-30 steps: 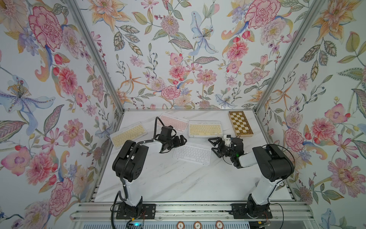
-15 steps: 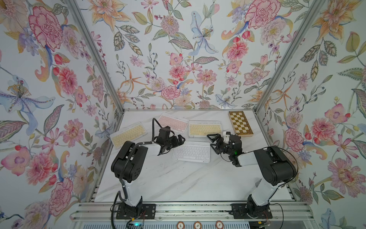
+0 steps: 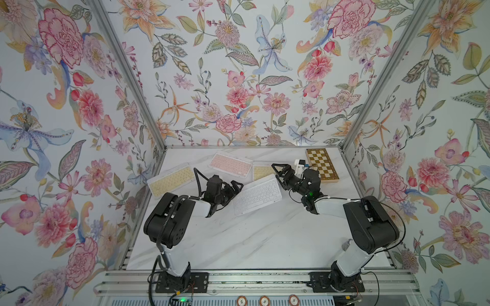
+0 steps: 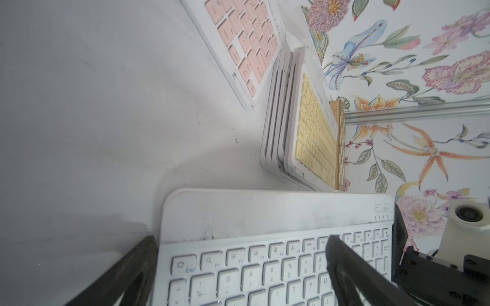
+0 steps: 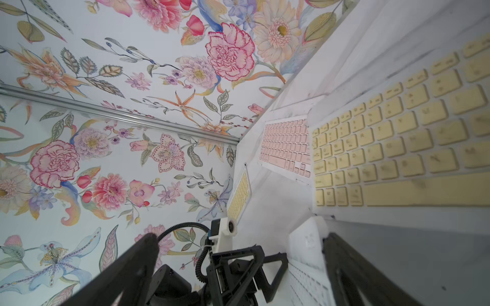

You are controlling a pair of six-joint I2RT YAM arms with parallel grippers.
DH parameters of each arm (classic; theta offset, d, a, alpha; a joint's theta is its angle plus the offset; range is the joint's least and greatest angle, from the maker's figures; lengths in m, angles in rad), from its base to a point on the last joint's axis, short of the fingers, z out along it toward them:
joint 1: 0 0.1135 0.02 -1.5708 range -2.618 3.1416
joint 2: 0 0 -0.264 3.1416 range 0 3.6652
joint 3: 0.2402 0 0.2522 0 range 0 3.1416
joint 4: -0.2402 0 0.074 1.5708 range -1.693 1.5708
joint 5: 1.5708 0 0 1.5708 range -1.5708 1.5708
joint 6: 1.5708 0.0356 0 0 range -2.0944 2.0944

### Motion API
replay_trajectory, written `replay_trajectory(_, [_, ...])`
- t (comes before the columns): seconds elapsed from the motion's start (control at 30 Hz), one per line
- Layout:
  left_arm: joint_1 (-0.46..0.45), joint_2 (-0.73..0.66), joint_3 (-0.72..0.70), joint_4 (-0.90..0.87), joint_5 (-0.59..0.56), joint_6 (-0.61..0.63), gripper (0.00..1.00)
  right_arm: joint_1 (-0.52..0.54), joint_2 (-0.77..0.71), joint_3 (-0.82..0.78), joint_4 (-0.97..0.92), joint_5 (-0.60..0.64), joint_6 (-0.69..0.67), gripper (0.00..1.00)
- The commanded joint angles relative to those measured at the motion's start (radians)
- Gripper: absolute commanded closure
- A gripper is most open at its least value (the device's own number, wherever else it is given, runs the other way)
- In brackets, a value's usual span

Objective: Stack the numeric keypads
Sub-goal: Pick up the numeric keypad from the center of the board.

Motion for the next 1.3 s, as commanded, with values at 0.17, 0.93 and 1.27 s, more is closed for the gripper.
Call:
replay_trajectory(0.17, [-0.031, -0.029, -0.067, 0.268, 0.045, -0.19, 0.01, 0.138, 0.099, -0.019, 0.179, 0.065, 0.216, 0.01])
replay_trajectory(0.93, [-0.031, -0.066, -0.102, 0.248, -0.006, -0.175, 0.01, 0.252, -0.138, 0.139, -0.53, 0.094, 0.343, 0.01])
replay_trajectory(1.27, [-0.029, -0.052, -0.107, 0.259, -0.001, -0.177, 0.01, 0.335, -0.141, 0.233, -0.671, 0.062, 0.376, 0.01])
